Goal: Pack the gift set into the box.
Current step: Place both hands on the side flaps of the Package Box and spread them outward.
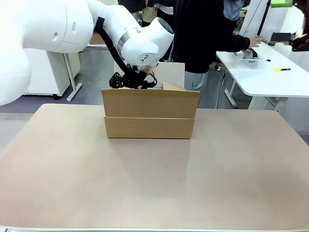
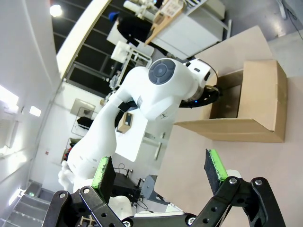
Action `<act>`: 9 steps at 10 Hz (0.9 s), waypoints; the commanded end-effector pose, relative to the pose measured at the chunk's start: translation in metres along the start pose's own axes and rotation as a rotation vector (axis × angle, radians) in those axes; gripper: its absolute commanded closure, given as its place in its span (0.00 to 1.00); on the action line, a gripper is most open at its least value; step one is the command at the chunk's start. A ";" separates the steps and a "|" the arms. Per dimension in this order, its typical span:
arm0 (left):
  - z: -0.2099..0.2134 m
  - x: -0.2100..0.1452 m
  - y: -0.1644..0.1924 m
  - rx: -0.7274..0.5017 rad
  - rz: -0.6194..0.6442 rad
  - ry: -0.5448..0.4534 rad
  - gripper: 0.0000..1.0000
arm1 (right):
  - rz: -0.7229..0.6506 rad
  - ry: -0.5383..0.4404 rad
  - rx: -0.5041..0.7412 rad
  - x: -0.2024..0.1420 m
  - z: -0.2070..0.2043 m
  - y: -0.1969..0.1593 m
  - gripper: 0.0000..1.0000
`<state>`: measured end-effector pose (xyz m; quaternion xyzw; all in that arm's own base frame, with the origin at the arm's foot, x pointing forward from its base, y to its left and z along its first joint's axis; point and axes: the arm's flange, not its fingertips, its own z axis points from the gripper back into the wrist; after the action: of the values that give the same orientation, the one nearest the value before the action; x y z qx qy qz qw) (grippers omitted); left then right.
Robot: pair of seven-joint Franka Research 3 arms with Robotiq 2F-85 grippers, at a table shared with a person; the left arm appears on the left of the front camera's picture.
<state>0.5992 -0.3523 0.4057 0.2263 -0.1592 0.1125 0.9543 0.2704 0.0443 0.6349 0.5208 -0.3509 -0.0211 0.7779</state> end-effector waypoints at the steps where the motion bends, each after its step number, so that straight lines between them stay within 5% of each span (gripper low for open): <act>1: 0.009 -0.002 0.009 0.058 0.021 -0.043 0.00 | 0.024 -0.012 0.028 0.003 -0.005 0.000 0.00; 5: 0.036 0.007 0.045 0.101 0.061 -0.117 0.00 | 0.024 -0.012 0.028 0.003 -0.005 0.000 0.00; 9: 0.021 0.027 0.084 0.059 0.054 -0.033 0.00 | 0.024 -0.012 0.028 0.003 -0.005 0.000 0.00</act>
<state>0.6006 -0.3015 0.4732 0.2639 -0.1956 0.1446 0.9334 0.2704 0.0447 0.6354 0.5237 -0.3515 -0.0213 0.7757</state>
